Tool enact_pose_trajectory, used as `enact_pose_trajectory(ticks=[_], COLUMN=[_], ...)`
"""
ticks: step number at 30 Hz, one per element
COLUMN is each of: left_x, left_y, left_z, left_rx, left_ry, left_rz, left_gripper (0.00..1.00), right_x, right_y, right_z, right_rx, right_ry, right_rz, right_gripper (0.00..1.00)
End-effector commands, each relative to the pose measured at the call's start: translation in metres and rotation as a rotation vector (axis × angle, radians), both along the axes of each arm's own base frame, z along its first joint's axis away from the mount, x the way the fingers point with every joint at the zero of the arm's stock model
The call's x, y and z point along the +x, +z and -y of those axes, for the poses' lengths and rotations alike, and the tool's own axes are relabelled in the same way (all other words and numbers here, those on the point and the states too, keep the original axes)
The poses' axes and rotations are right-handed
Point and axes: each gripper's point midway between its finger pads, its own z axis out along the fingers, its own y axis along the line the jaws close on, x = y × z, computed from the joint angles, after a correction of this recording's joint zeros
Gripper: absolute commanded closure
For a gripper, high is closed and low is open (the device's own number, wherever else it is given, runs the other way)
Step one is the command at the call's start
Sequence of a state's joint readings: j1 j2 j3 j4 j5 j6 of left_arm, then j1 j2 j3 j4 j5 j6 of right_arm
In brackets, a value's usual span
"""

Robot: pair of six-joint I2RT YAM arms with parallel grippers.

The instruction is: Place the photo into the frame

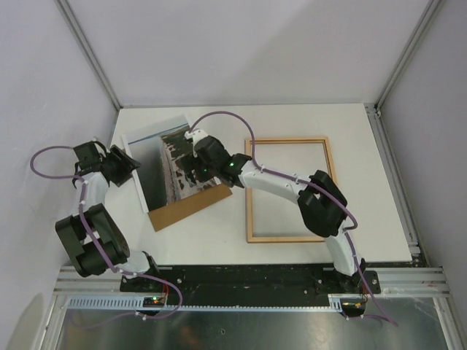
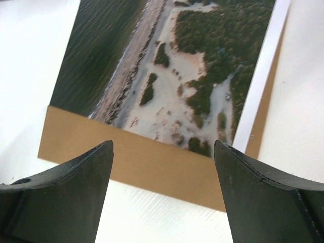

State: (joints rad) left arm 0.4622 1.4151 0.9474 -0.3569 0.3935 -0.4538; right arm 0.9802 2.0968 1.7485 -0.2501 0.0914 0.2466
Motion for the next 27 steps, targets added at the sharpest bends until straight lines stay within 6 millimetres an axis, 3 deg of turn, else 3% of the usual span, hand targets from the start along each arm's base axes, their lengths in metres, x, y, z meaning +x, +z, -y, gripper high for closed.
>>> enact_pose_trajectory(ticks=[1, 9, 20, 24, 27], left_x=[0.003, 0.024, 0.04, 0.047, 0.054], left_y=[-0.011, -0.049, -0.074, -0.083, -0.088], left_z=[-0.008, -0.026, -0.039, -0.04, -0.036], left_rx=[0.049, 0.066, 0.071, 0.062, 0.057], left_ry=[-0.005, -0.007, -0.005, -0.003, -0.015], left_rz=[-0.032, -0.103, -0.154, -0.173, -0.181], left_gripper=[0.35, 0.2, 0.15, 0.14, 0.14], right_x=[0.038, 0.081, 0.136, 0.131, 0.109], right_y=[0.002, -0.027, -0.065, -0.069, -0.07], right_z=[0.013, 0.016, 0.009, -0.004, -0.009], right_rx=[0.015, 0.11, 0.253, 0.333, 0.361], right_ry=[-0.02, 0.034, 0.039, 0.075, 0.106], right_rz=[-0.011, -0.128, -0.267, -0.351, -0.426], right_gripper=[0.15, 0.14, 0.06, 0.06, 0.05])
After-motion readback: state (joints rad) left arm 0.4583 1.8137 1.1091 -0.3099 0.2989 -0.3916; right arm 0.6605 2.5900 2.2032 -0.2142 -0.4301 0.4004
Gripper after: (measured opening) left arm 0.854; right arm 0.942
